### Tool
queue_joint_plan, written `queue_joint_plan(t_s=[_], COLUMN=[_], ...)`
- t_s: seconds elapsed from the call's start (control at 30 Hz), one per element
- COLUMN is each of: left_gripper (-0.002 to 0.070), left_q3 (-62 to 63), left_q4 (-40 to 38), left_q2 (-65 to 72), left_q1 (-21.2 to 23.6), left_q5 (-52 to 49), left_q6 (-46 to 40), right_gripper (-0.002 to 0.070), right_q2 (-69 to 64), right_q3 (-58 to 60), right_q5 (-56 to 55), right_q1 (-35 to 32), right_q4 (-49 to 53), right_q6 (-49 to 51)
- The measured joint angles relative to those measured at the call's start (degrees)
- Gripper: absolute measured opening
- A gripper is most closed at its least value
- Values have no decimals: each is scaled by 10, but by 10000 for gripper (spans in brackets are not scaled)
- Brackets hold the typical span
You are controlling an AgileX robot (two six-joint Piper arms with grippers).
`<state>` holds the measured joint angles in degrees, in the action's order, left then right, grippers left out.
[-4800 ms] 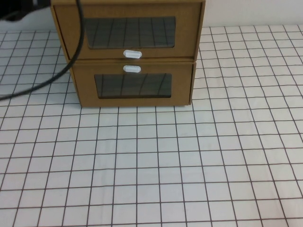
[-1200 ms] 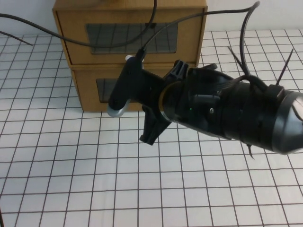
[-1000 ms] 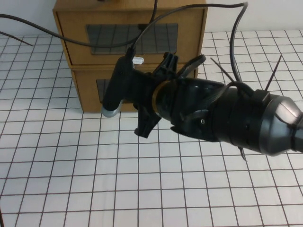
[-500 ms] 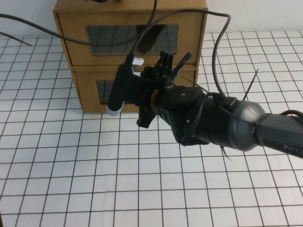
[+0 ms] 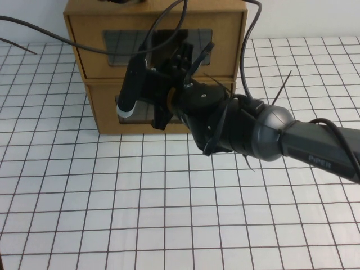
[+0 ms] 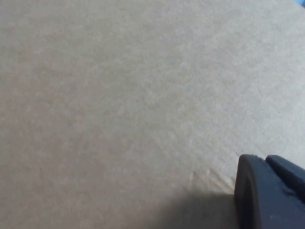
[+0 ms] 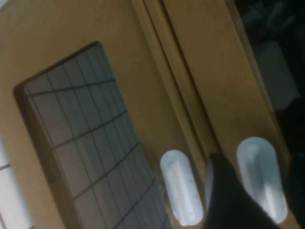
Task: Open the shoe box
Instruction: 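Pull the top drawer of the cardboard box fully open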
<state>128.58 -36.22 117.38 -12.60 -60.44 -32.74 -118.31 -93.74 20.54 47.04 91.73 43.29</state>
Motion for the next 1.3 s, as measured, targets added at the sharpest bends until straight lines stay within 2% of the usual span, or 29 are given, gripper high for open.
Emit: queue_joint_plan(t_s=[0.53, 0.67, 0.93, 1.3], left_gripper=[-3, -3, -3, -3], left_q3=[0, 0, 0, 0], left_q4=[0, 0, 4, 4], left_q2=[0, 0, 0, 0], left_q1=[0, 0, 0, 0], left_q5=[-2, -2, -2, -2], left_q6=[0, 0, 0, 0], right_gripper=[209, 207, 204, 200], right_q2=[-13, -13, -16, -23], right_q3=[-6, -6, -6, -6], right_q5=[-1, 28, 69, 45], right_q1=[-5, 9, 33, 13], right_q4=[42, 42, -22, -23], right_q6=[0, 0, -62, -60])
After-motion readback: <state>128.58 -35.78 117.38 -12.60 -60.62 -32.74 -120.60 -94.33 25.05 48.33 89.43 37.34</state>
